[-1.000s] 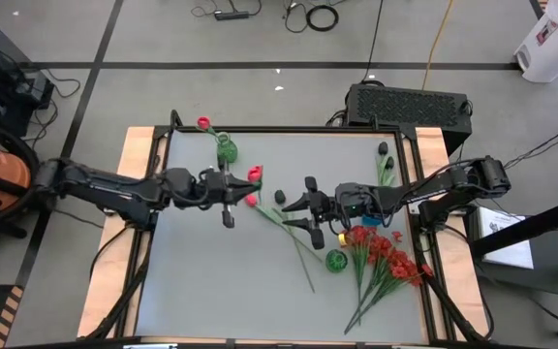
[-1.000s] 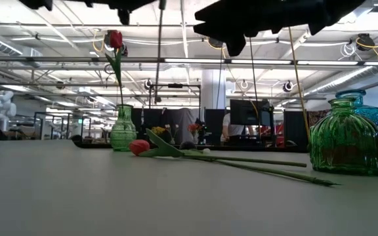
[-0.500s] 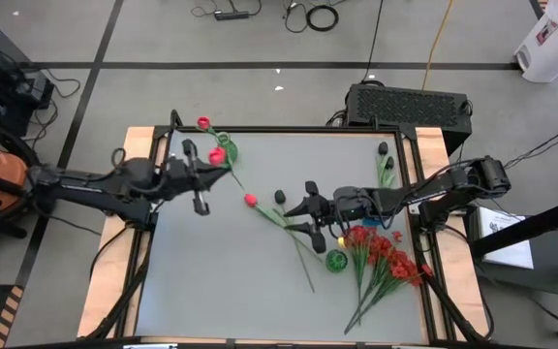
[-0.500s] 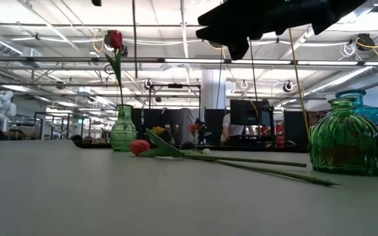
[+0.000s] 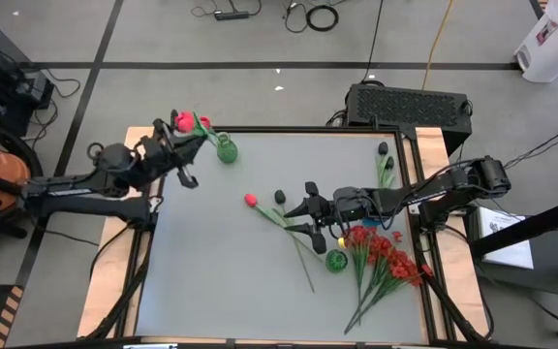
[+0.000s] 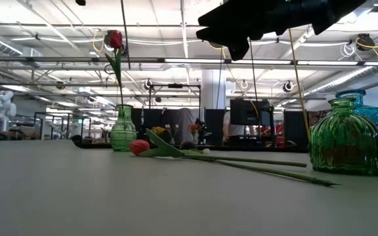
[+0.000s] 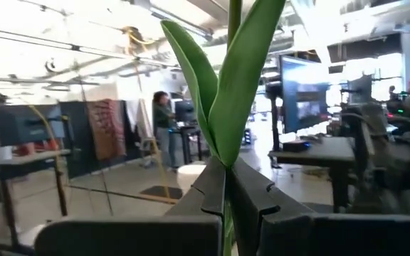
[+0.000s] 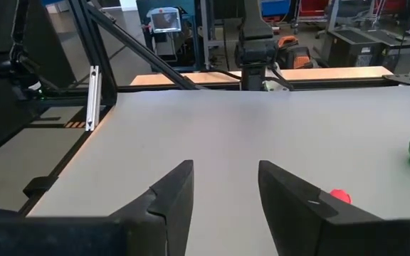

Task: Sort flowers into vase by color
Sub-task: Put the top pink flower into the top green vase, then put the pink flower into the top green vase

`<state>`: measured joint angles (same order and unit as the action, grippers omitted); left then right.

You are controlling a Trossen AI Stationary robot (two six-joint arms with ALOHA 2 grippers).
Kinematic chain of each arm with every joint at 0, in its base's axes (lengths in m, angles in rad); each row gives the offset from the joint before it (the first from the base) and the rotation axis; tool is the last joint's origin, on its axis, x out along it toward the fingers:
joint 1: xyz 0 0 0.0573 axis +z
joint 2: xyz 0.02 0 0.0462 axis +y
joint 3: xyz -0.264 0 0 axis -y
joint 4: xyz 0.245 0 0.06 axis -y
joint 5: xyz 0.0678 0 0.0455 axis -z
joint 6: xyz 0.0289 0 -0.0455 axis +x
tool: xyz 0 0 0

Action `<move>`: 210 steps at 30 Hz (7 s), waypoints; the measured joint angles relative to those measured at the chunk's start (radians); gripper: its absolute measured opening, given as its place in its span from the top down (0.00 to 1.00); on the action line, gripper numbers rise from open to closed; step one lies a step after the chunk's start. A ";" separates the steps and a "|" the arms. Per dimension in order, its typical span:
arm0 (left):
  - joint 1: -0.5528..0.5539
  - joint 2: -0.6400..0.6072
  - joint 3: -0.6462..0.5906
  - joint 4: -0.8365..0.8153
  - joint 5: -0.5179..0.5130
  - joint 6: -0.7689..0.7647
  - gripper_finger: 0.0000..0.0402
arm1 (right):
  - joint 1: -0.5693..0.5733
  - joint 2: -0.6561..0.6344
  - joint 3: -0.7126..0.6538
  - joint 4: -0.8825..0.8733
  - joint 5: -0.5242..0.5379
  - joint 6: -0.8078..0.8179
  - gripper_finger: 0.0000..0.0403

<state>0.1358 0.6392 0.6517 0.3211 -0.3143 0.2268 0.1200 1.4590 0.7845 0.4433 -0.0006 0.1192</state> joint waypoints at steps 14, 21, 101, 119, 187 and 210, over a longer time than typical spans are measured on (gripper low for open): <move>0.276 0.025 0.133 -0.053 0.197 -0.012 0.98 | 0.000 0.000 0.000 -0.008 0.000 -0.007 0.63; 0.430 0.145 0.227 -0.121 0.338 -0.077 0.98 | 0.000 0.000 0.000 -0.008 0.000 -0.008 0.63; 0.896 0.504 0.325 -0.359 0.882 -0.248 0.76 | 0.000 0.000 0.000 -0.059 0.000 -0.008 0.63; 0.896 0.384 0.324 -0.375 0.835 -0.246 0.74 | 0.000 0.000 0.000 -0.068 0.000 -0.008 0.63; 0.402 -0.062 -0.176 -0.539 0.954 -0.335 0.74 | -0.003 0.228 -0.001 -0.201 0.103 0.229 0.63; -0.105 -0.014 -0.176 -0.391 0.493 -0.405 0.74 | 0.001 0.318 0.000 -0.211 0.099 0.343 0.63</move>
<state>0.0305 0.6250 0.4760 -0.0702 0.1788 -0.1783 0.1212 1.7767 0.7841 0.2321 0.0986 0.4627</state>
